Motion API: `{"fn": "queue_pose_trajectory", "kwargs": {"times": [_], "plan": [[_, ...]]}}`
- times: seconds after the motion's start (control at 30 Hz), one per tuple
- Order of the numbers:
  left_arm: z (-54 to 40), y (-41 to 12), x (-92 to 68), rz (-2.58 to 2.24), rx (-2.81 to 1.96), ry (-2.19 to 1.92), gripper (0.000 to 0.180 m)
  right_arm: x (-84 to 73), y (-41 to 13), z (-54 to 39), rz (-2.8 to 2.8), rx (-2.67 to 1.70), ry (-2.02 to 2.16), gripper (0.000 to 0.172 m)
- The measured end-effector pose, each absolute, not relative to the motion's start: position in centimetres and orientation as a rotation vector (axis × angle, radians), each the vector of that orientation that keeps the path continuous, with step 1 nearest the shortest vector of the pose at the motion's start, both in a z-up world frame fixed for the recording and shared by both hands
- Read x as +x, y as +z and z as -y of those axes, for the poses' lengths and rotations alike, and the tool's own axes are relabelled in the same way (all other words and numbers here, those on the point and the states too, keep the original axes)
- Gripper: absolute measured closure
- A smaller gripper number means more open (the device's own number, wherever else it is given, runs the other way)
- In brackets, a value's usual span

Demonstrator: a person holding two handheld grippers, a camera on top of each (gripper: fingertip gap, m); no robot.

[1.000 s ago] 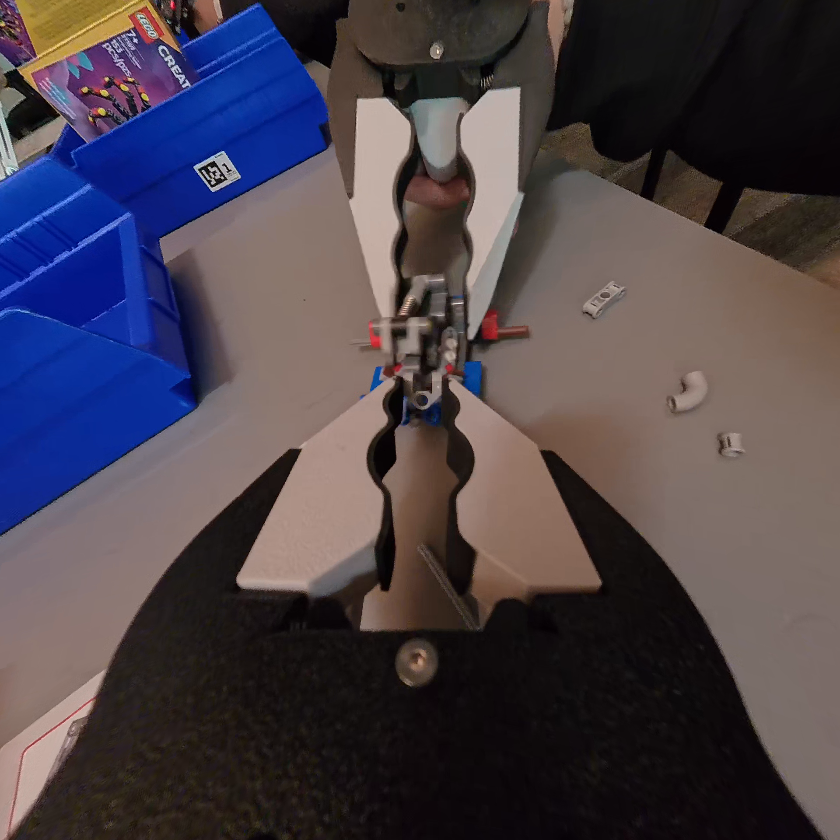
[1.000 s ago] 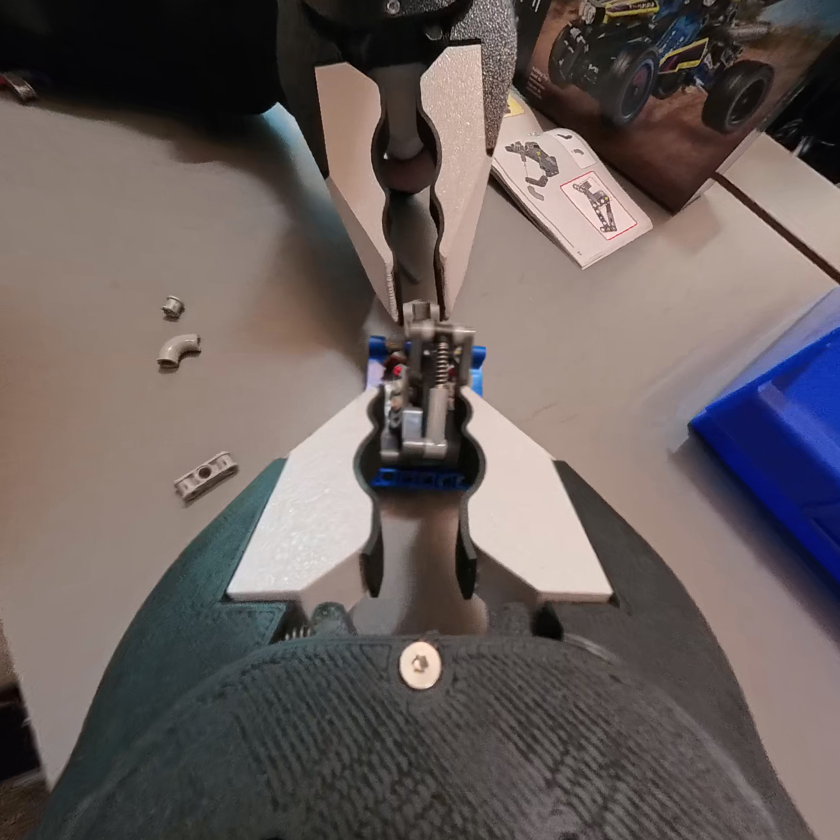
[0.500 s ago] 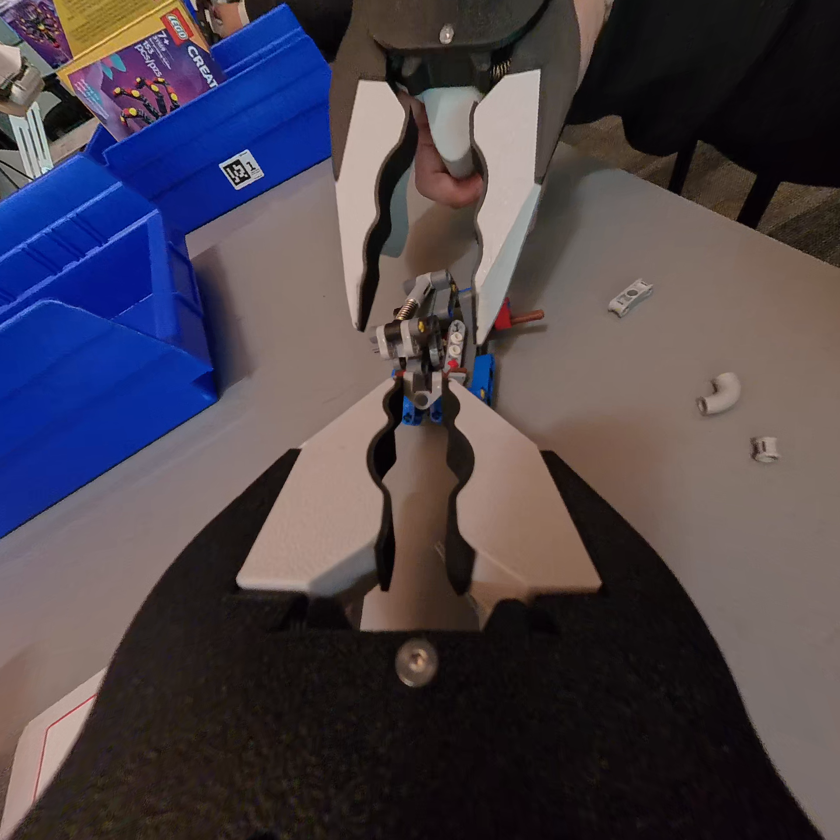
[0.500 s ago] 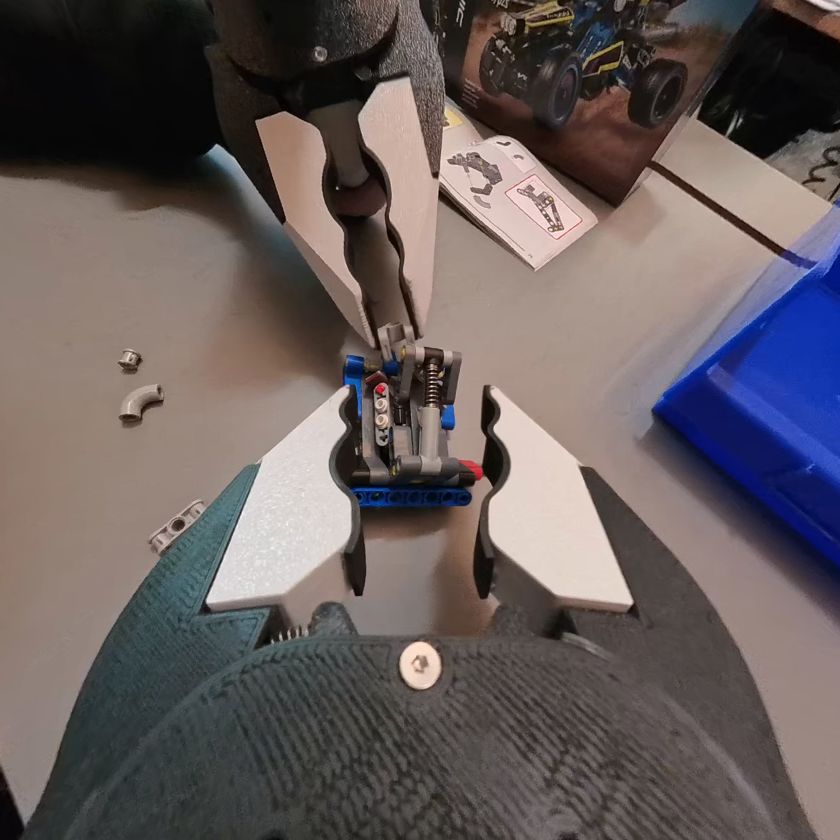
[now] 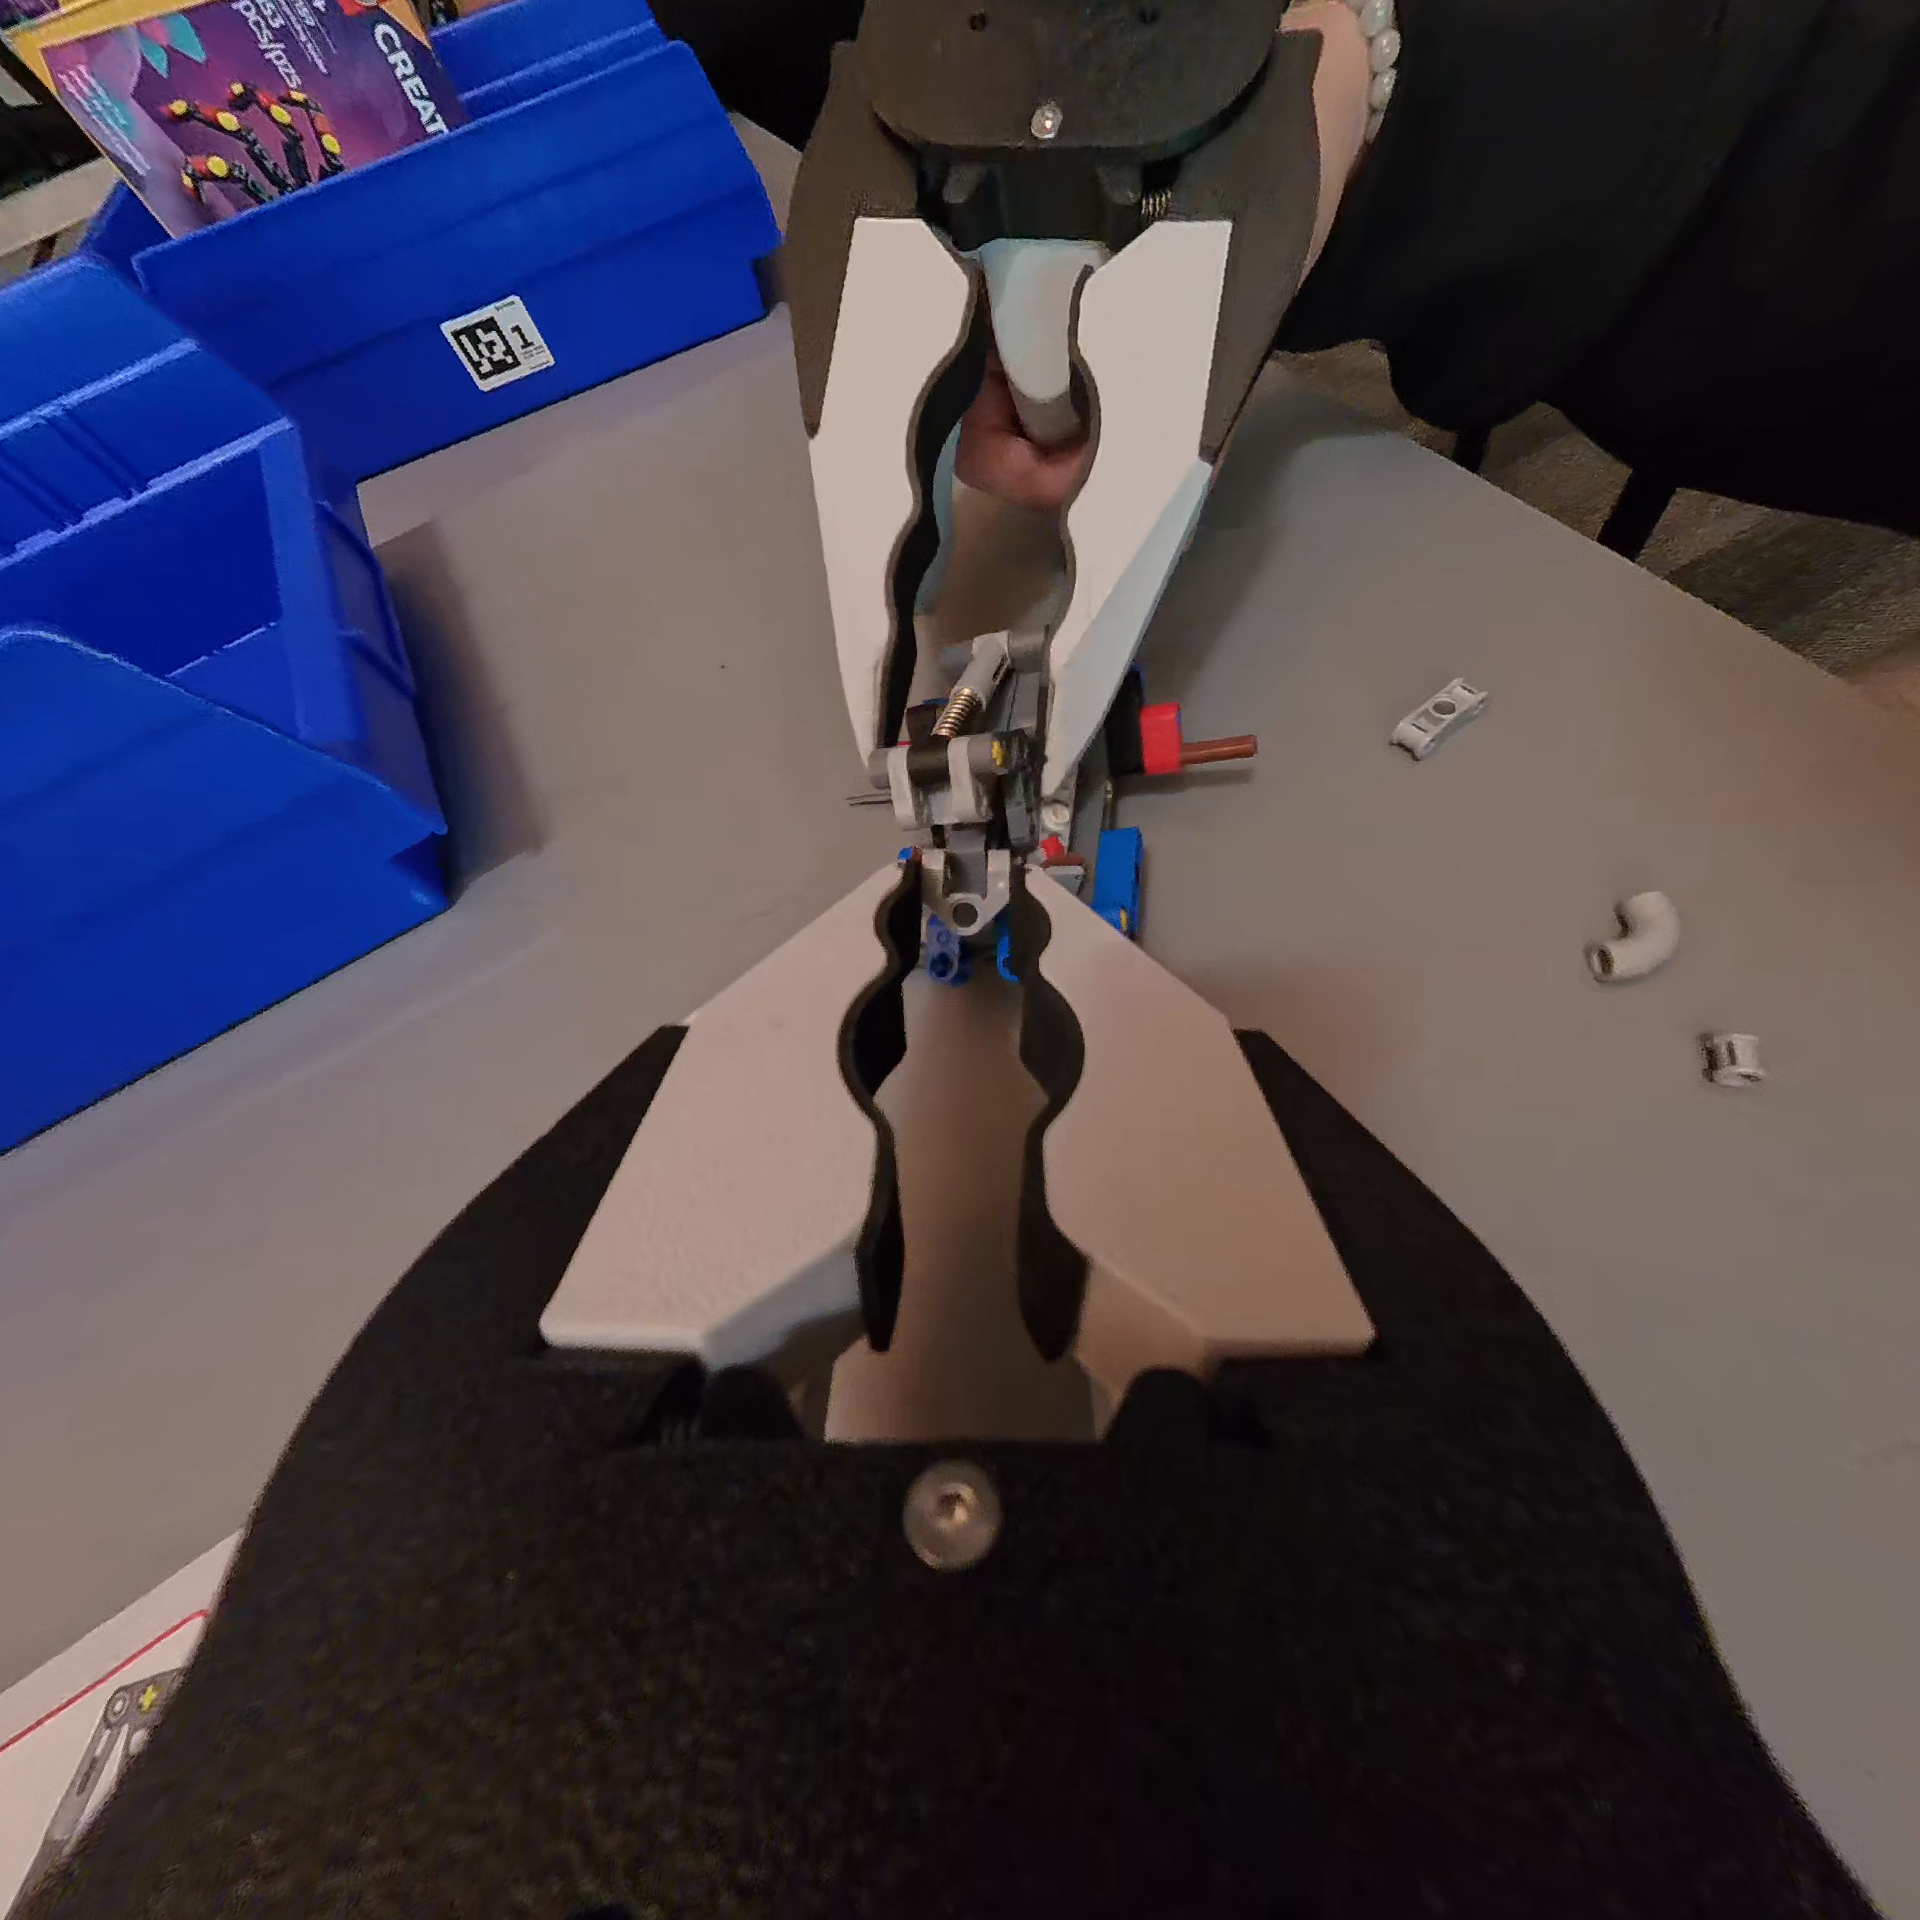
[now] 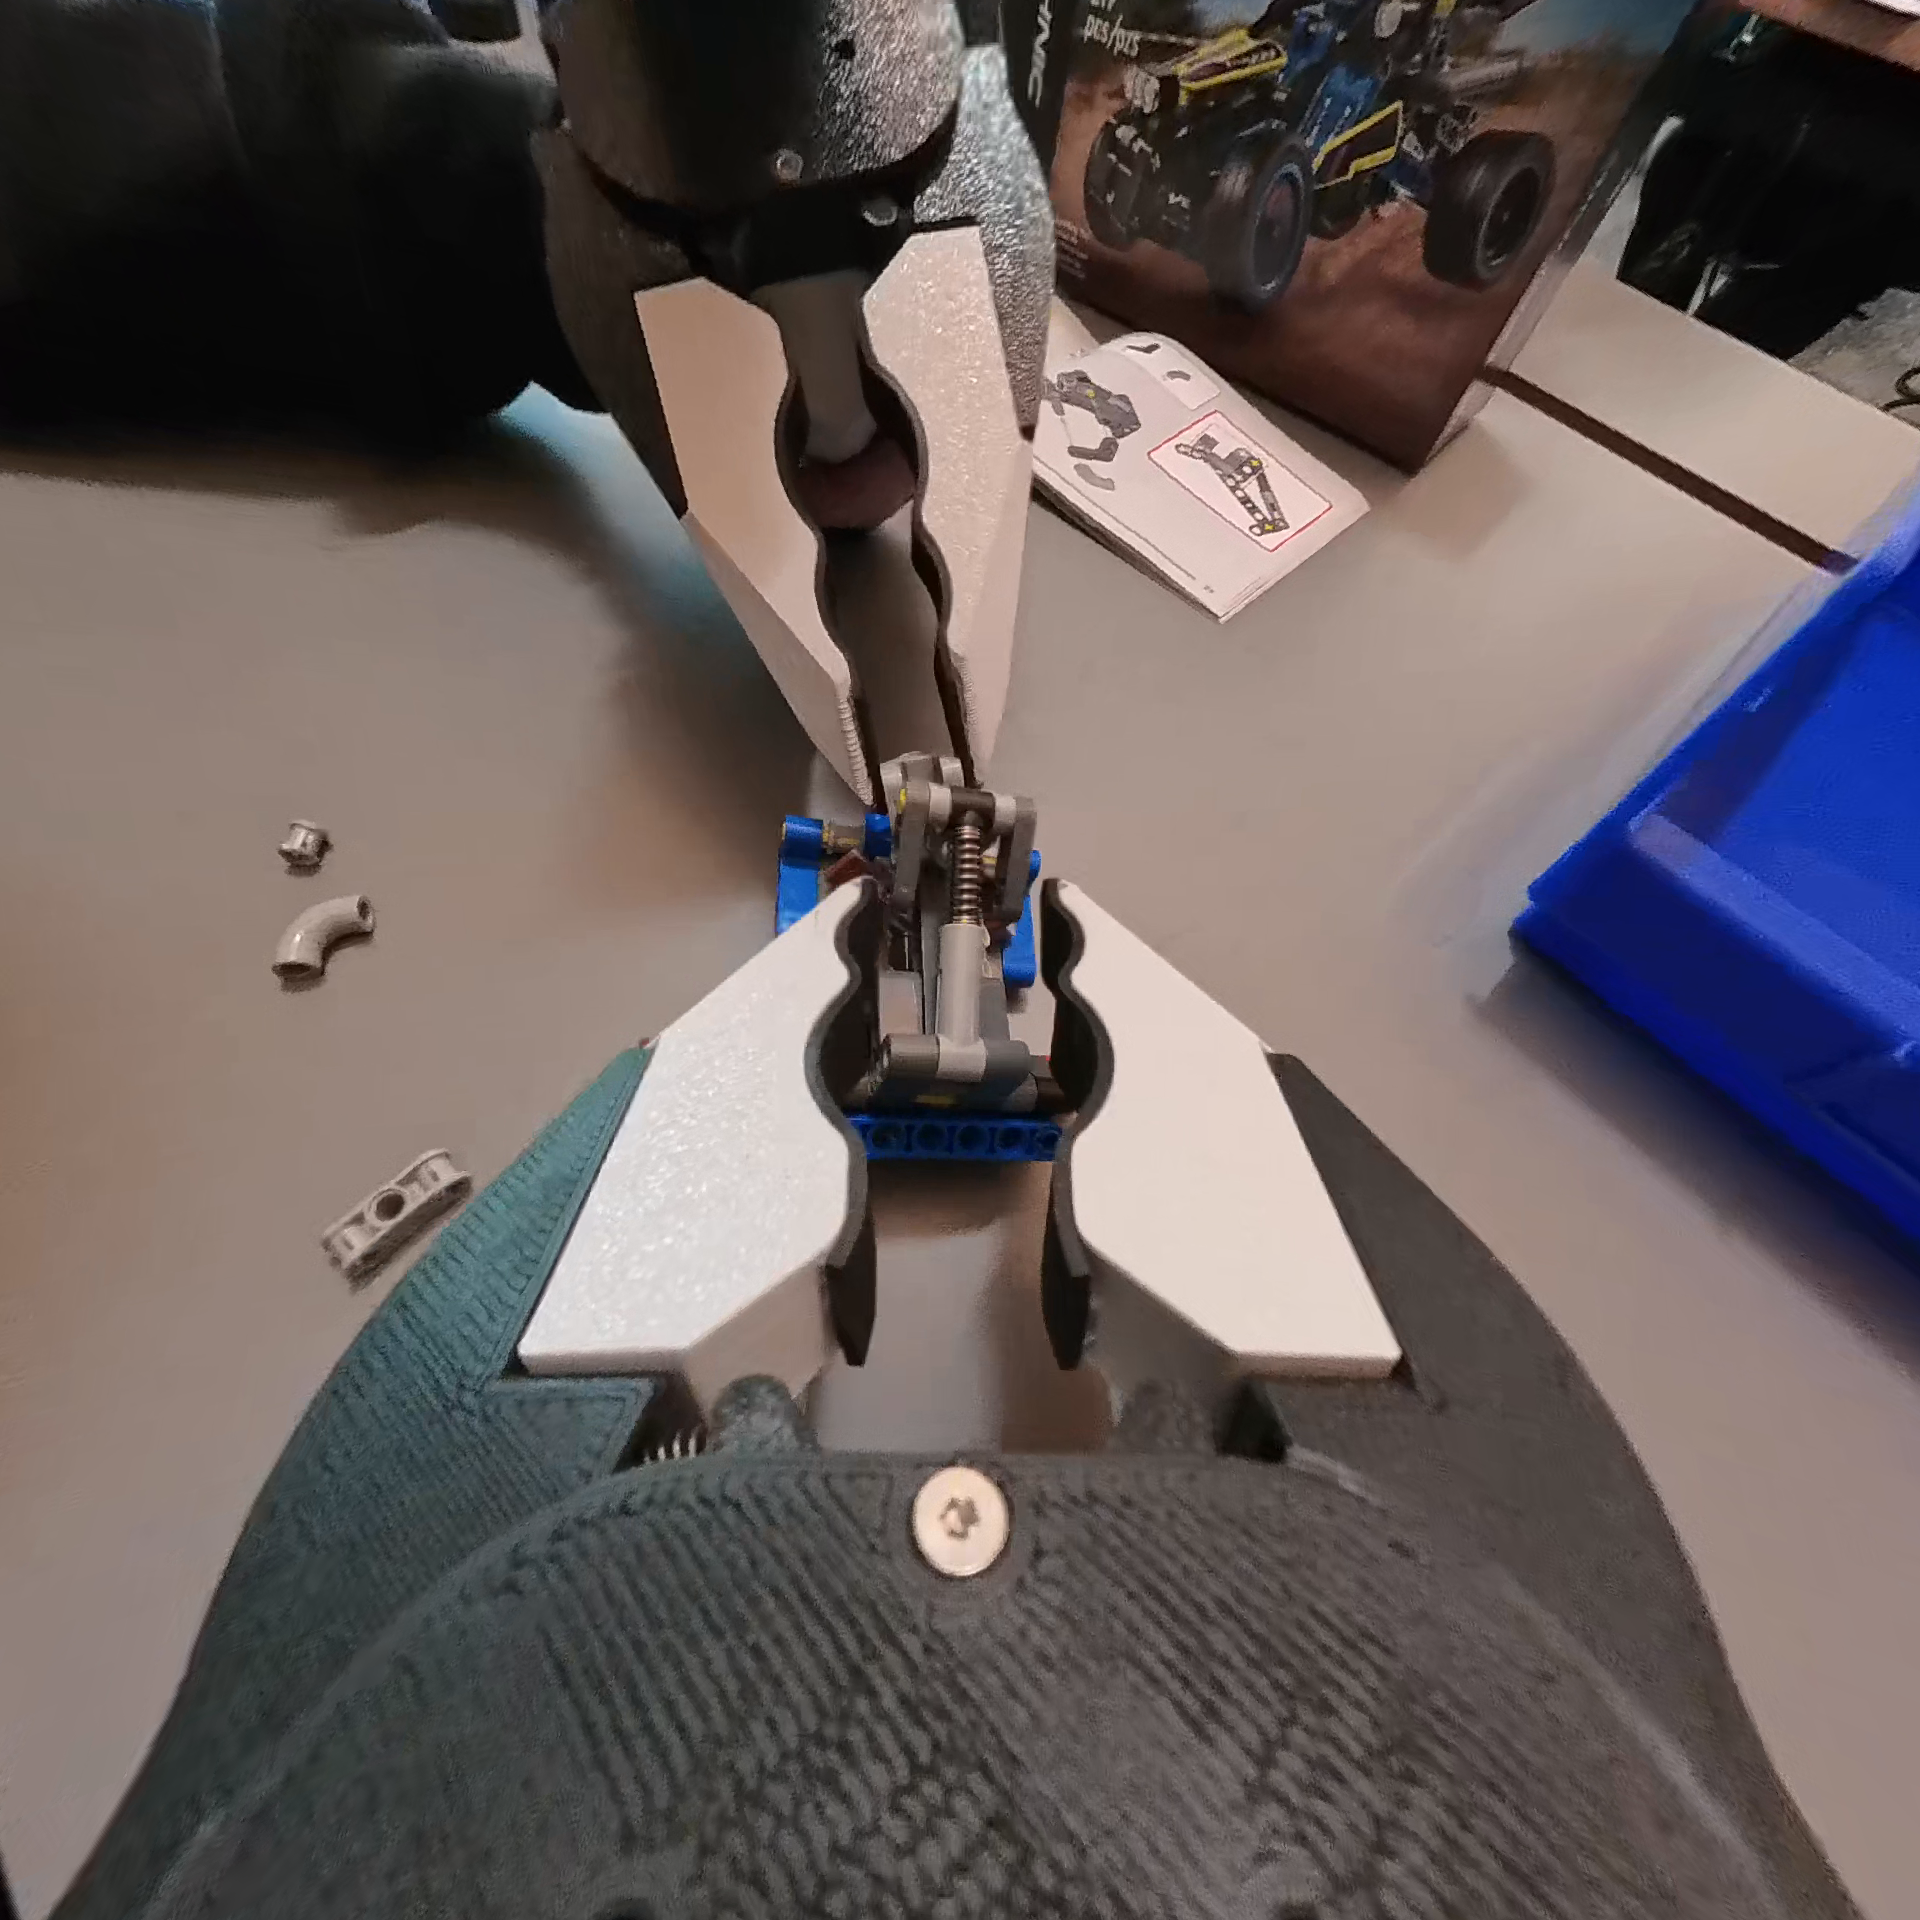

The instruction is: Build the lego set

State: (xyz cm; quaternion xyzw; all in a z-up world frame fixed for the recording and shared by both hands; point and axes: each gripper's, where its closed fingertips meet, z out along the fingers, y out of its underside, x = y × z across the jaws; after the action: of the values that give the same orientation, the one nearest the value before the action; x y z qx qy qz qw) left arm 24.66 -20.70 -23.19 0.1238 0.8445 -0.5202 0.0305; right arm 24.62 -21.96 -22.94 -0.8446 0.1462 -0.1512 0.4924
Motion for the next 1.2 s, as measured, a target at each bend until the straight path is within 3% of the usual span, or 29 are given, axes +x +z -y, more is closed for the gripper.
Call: {"fn": "queue_pose_trajectory", "kwargs": {"times": [1.2], "plan": [[21.7,-23.4,24.2,-2.765,0.611,-1.672,0.168,24.0,-23.7,21.6,-0.367,-2.127,-0.343,0.145]]}}
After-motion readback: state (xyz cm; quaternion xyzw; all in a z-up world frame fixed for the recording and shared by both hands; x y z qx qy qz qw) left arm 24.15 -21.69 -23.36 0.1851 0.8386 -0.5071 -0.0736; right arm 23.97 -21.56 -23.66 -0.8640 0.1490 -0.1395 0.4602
